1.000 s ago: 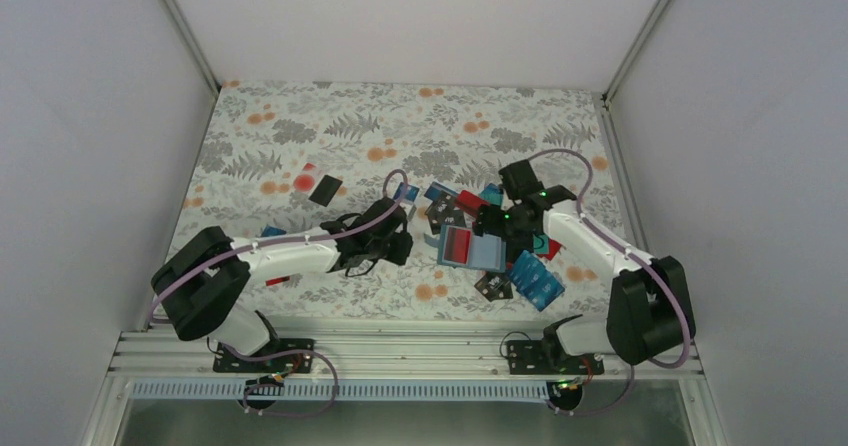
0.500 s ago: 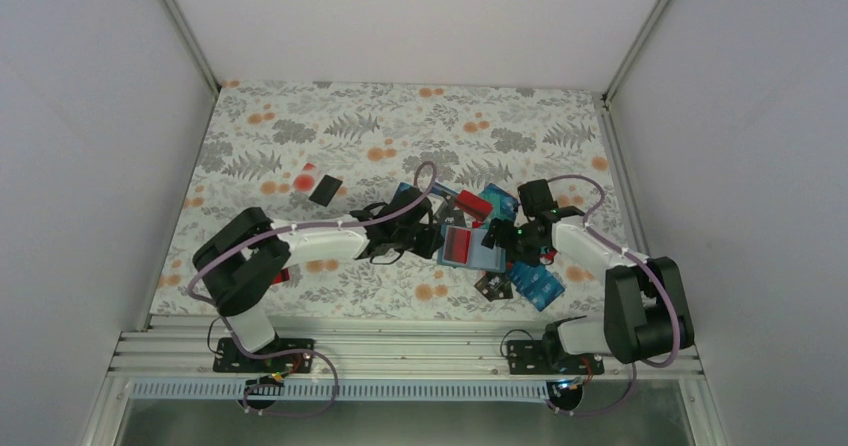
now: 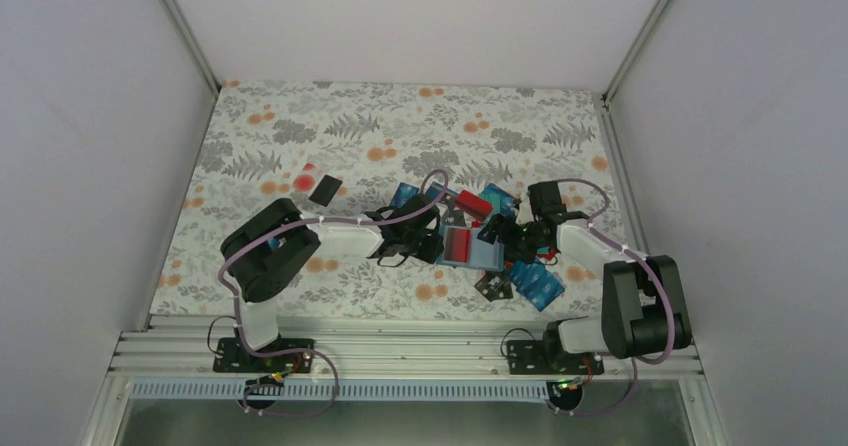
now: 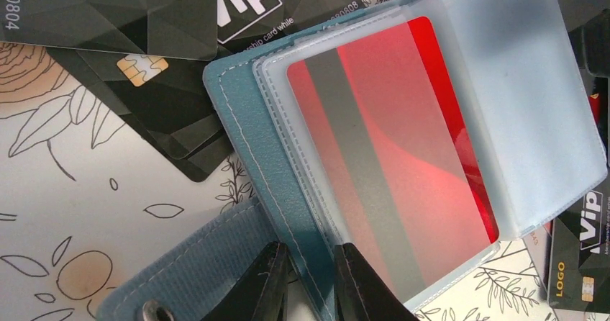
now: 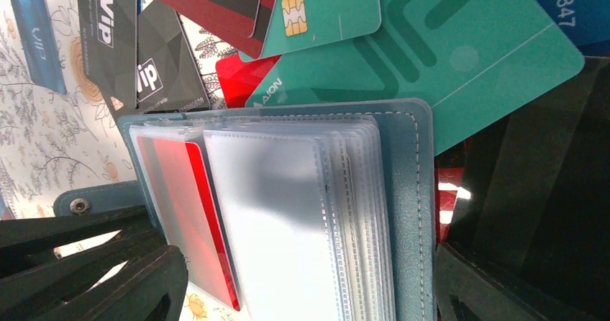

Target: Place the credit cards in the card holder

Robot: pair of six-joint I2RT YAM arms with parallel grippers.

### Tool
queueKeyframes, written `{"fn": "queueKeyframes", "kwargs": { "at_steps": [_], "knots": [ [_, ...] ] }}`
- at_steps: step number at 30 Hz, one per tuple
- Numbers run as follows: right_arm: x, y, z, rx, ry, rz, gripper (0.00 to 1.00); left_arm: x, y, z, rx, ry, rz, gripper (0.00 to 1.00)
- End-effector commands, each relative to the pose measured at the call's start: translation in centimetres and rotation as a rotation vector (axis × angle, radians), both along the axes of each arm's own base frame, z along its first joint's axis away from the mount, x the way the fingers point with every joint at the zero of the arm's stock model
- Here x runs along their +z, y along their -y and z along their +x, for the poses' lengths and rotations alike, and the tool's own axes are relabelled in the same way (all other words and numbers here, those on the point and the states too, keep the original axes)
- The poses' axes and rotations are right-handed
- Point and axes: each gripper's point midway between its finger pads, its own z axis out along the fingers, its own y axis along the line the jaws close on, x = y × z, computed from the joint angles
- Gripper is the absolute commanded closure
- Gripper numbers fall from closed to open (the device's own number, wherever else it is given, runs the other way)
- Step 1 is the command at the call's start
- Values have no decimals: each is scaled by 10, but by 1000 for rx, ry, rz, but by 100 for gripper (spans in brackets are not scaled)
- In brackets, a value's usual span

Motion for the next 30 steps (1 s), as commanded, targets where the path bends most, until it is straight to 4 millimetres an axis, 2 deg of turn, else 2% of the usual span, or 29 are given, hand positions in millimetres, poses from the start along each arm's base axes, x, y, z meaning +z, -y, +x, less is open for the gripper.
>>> {"fn": "queueKeyframes", "kwargs": {
  "at_steps": [1, 18, 30],
  "knots": [
    [-1, -12, -10, 49, -21, 87, 14, -11, 3, -4, -21, -6, 9, 83],
    [66, -30, 3, 96, 131, 219, 18, -16, 3, -8, -18, -12, 6, 83],
    [76, -55, 3, 162, 138, 345, 18, -9, 5, -6, -15, -1, -10, 83]
  ]
}}
